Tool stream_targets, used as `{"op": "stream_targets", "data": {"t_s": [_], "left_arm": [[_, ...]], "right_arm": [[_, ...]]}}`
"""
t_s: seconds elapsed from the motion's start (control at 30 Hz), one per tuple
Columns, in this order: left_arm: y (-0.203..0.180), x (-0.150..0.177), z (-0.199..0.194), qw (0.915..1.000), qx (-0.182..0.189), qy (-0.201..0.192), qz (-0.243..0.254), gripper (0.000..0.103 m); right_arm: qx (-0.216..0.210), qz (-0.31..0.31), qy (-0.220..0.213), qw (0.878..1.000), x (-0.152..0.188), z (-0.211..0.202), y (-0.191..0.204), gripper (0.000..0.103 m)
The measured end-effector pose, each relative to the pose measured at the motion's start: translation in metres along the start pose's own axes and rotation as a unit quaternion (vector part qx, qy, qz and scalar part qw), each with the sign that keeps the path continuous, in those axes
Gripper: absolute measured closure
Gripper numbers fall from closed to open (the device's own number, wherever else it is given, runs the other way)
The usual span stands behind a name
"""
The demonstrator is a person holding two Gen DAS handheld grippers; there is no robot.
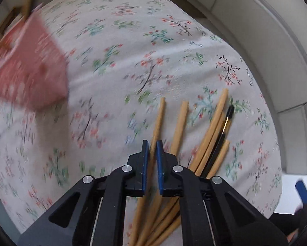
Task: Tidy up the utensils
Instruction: 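Lower the left gripper onto the pile and grasp a bamboo stick, then grasp a bamboo stick with the right gripper while the left lifts its stick upright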
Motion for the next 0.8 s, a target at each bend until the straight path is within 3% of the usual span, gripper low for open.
{"op": "stream_targets", "data": {"t_s": [0.13,0.2,0.33,0.47,0.6,0.67,0.73,0.77,0.8], "left_arm": [[0.025,0.048,-0.028,0.9954,0.054,-0.064,-0.046,0.097],[0.033,0.064,-0.052,0.9895,0.082,-0.104,-0.056,0.098],[0.055,0.095,-0.101,0.9765,0.102,-0.179,-0.063,0.098],[0.058,0.121,-0.139,0.9631,0.106,-0.239,-0.063,0.098],[0.065,0.132,-0.163,0.9548,0.099,-0.274,-0.061,0.098],[0.072,0.138,-0.170,0.9509,0.096,-0.287,-0.066,0.098],[0.077,0.139,-0.182,0.9469,0.092,-0.300,-0.069,0.098],[0.081,0.140,-0.187,0.9460,0.088,-0.304,-0.069,0.098],[0.085,0.140,-0.188,0.9446,0.083,-0.310,-0.069,0.098]], "right_arm": [[0.004,-0.001,0.013,1.000,-0.022,0.017,0.017,0.006],[-0.024,0.009,0.037,0.999,-0.032,0.031,0.034,0.006],[-0.074,-0.018,0.091,0.993,-0.044,0.064,0.088,0.008],[-0.032,-0.066,0.109,0.991,-0.049,0.096,0.134,0.009],[0.027,-0.100,0.119,0.987,-0.051,0.123,0.155,0.010],[0.055,-0.105,0.139,0.983,-0.047,0.141,0.158,0.015],[0.065,-0.105,0.161,0.979,-0.043,0.156,0.158,0.025],[0.069,-0.114,0.150,0.980,-0.043,0.156,0.161,0.029],[0.067,-0.123,0.167,0.976,-0.039,0.162,0.165,0.047]]}}
Point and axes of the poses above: each gripper's, at about its wrist camera, not at the fingertips, and z roughly the way its jaws point, y to its left, x to its underside, the point moved 3 cm from there along z, roughly the way its jaws point, and after that the axes turned 4 degrees about y, right-handed, at the moved point
